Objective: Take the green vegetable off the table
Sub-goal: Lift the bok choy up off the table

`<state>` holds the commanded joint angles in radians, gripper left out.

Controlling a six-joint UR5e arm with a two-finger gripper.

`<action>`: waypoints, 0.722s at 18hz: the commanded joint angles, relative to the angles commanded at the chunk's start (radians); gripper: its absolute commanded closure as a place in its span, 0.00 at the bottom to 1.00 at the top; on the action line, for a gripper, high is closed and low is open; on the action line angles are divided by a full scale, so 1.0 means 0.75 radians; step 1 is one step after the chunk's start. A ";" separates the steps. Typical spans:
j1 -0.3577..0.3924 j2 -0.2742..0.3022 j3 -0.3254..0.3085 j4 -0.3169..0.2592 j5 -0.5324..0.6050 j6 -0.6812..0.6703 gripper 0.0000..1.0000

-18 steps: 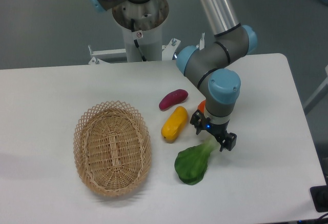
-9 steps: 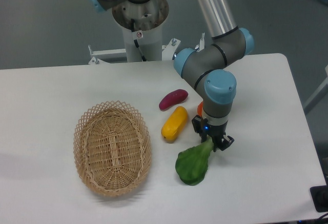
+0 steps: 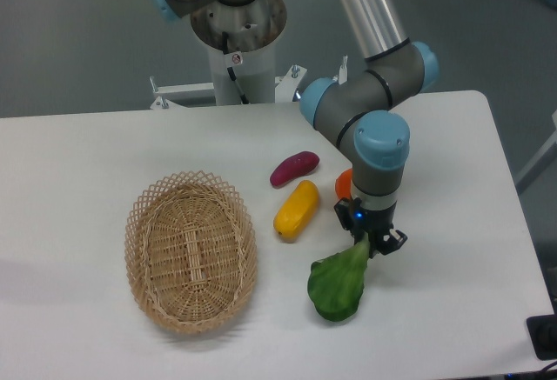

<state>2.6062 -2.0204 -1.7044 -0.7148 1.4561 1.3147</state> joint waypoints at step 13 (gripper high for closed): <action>0.137 0.111 0.227 -0.006 -0.428 -0.288 0.68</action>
<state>2.7090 -1.9375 -1.5340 -0.7194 1.1352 1.0984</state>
